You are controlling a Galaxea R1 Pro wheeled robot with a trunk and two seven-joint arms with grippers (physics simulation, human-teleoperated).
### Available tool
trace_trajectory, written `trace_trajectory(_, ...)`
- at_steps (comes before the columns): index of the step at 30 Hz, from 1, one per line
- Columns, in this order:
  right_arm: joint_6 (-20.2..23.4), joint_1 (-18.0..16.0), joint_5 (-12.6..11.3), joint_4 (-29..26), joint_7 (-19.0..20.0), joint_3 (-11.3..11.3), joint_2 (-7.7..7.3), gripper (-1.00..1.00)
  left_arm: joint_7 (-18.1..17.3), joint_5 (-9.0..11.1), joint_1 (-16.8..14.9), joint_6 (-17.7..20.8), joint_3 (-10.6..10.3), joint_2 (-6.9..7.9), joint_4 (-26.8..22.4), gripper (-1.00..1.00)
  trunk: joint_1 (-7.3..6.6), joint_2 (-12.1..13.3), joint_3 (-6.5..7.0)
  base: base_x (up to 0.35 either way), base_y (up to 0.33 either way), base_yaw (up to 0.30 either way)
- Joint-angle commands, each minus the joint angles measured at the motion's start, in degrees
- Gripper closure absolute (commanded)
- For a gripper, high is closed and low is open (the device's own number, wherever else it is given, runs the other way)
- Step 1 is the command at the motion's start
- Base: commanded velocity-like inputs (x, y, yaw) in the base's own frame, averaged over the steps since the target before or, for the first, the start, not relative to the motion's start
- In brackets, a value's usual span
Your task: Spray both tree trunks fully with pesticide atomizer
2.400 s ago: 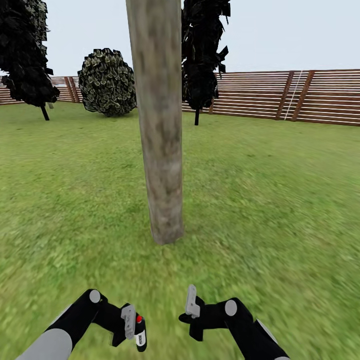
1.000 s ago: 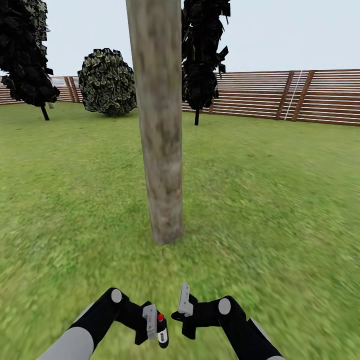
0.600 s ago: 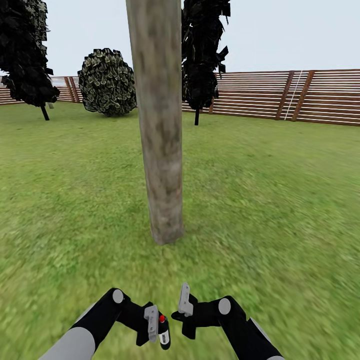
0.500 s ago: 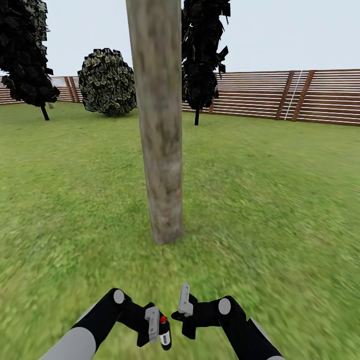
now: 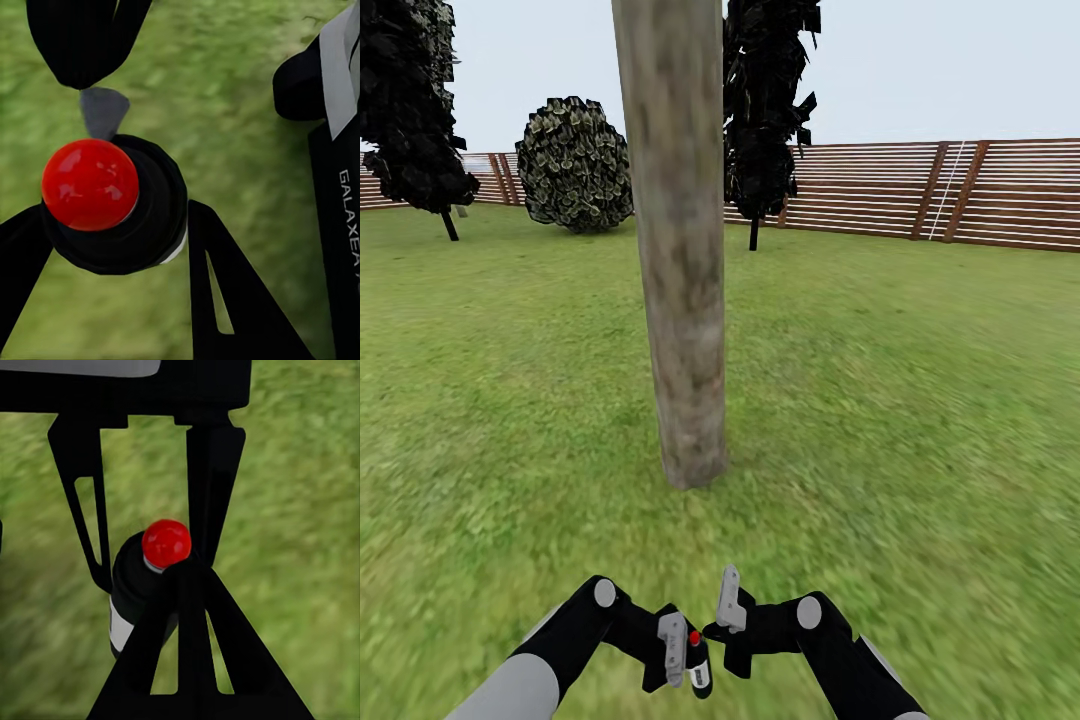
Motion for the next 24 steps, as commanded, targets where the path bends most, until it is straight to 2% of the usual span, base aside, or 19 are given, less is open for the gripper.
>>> trace_trajectory(1, 0.00, 0.00, 0.00, 0.00, 0.00, 0.00, 0.00, 1.00, 0.01, 0.02, 0.00, 0.00, 0.01, -0.01, 0.00, 1.00, 0.00, 0.00, 0.00, 0.000, 0.000, 0.000)
trace_trajectory(14, 0.00, 0.00, 0.00, 0.00, 0.00, 0.00, 0.00, 1.00, 0.07, 0.07, 0.00, 0.00, 0.07, 0.11, 0.05, 1.00, 0.00, 0.00, 0.00, 0.000, 0.000, 0.000)
trace_trajectory(18, 0.00, 0.00, 0.00, 0.00, 0.00, 0.00, 0.00, 1.00, 0.07, -0.10, -0.04, -0.07, 0.16, 0.90, 0.26, 1.00, 0.00, 0.00, 0.00, 0.000, 0.000, 0.000)
trace_trajectory(22, 0.00, 0.00, 0.00, 0.00, 0.00, 0.00, 0.00, 1.00, 0.08, -0.54, -0.08, -0.01, 0.18, 2.83, 0.26, 1.00, 0.00, 0.00, 0.00, 0.000, 0.000, 0.000)
trace_trajectory(23, 0.00, 0.00, 0.00, 0.00, 0.00, 0.00, 0.00, 1.00, 0.08, -0.60, -0.07, -0.01, 0.18, 4.13, 0.35, 1.00, 0.00, 0.00, 0.00, 0.000, 0.000, 0.000)
trace_trajectory(24, 0.00, 0.00, 0.00, 0.00, 0.03, 0.00, 0.00, 1.00, 0.08, -0.61, -0.03, -0.01, 0.18, 4.76, 0.42, 1.00, 0.00, 0.00, 0.00, 0.000, 0.000, 0.000)
